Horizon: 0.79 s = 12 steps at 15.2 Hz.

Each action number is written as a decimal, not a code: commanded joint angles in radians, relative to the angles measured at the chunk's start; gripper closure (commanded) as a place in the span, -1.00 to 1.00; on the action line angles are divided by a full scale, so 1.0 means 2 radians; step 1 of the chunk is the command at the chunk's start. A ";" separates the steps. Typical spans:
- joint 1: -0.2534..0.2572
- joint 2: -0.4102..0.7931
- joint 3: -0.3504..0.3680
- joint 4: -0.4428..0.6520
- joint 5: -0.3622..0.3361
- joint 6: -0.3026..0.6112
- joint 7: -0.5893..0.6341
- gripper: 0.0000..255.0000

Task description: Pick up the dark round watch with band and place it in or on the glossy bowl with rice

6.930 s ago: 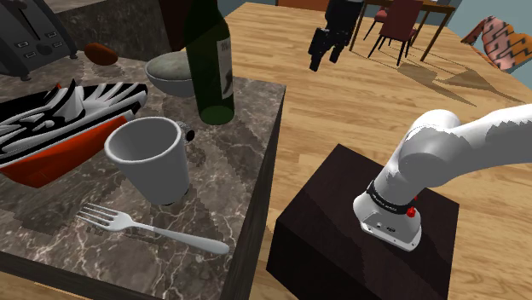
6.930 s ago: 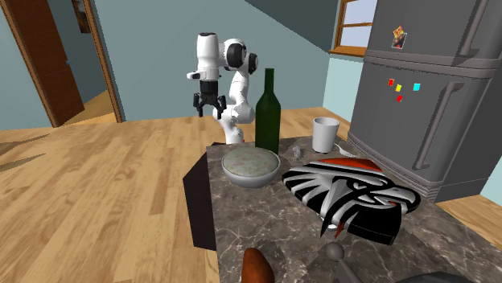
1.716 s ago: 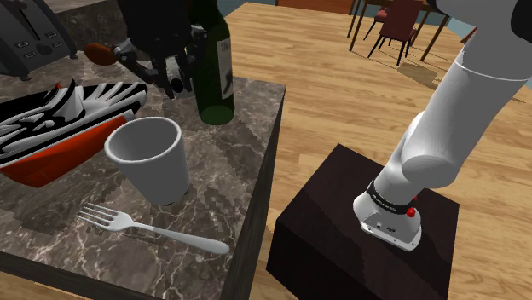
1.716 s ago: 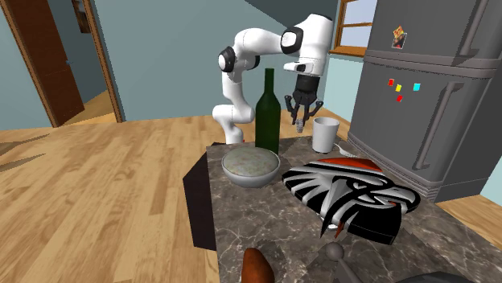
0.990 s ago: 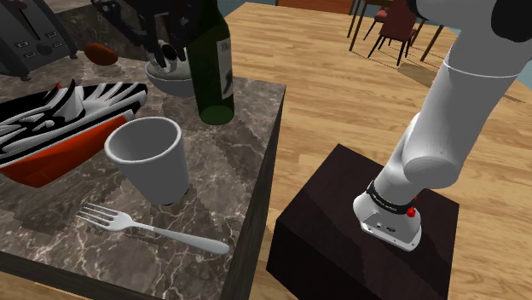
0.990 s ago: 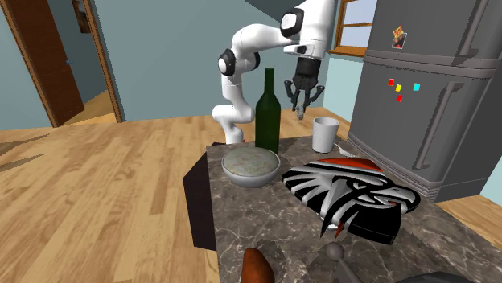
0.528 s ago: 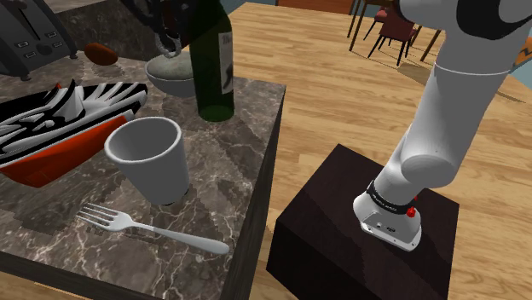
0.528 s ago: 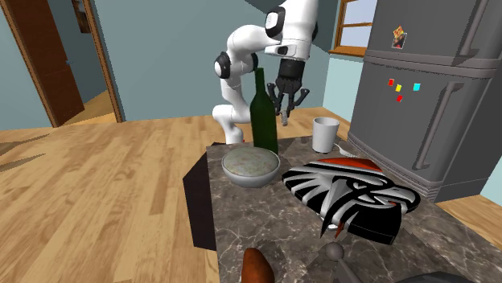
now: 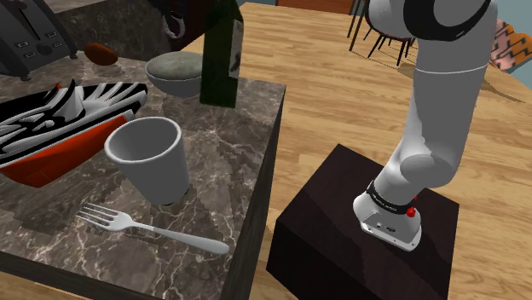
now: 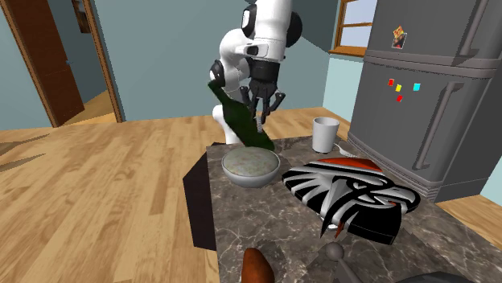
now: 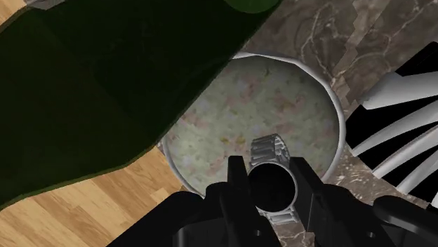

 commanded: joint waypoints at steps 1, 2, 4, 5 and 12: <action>0.009 0.034 -0.009 0.050 -0.019 -0.014 -0.019 1.00; 0.001 0.026 -0.008 0.029 -0.013 -0.002 -0.018 1.00; -0.014 0.011 -0.005 -0.009 -0.002 0.022 -0.015 1.00; -0.020 0.005 -0.005 -0.025 0.002 0.032 -0.014 1.00; -0.051 -0.027 -0.002 -0.121 0.024 0.098 -0.008 1.00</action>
